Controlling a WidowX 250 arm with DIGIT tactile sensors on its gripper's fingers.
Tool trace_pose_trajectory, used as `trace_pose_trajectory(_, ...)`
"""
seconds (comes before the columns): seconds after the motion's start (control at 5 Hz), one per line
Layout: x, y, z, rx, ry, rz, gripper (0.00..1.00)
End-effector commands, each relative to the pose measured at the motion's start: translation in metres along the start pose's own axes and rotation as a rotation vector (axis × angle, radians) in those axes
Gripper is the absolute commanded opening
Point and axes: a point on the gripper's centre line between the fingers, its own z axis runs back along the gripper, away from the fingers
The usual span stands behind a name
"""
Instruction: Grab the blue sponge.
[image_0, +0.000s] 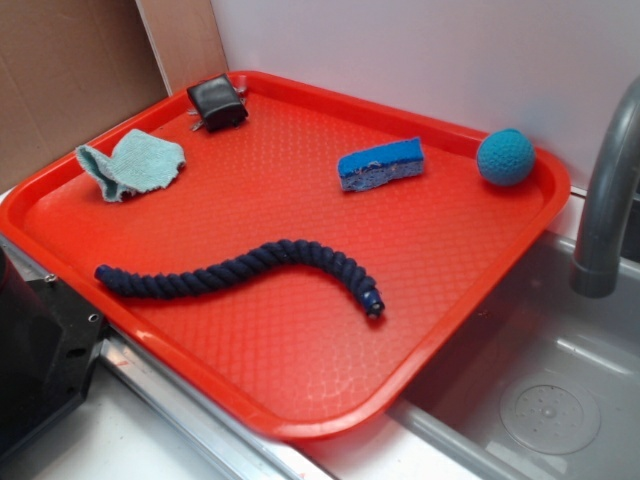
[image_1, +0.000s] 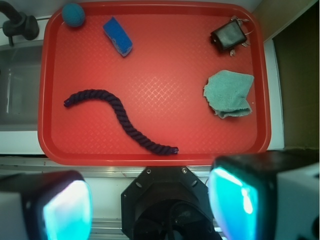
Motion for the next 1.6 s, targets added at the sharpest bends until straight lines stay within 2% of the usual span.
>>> trace_pose_trajectory(0.0,0.000,0.000,0.000,0.000,0.000,0.000,1.00)
trace_pose_trajectory(0.2,0.046,0.005,-0.037,-0.008,-0.044,-0.039,1.00)
trace_pose_trajectory(0.6,0.138,-0.003,-0.126,-0.027,-0.080,-0.218,1.00)
trace_pose_trajectory(0.8,0.165,-0.017,-0.157,-0.035,-0.093,-0.319,1.00)
trace_pose_trajectory(1.0,0.180,-0.026,-0.177,-0.040,-0.090,-0.378,1.00)
trace_pose_trajectory(1.4,0.170,-0.029,-0.201,-0.035,-0.042,-0.482,1.00)
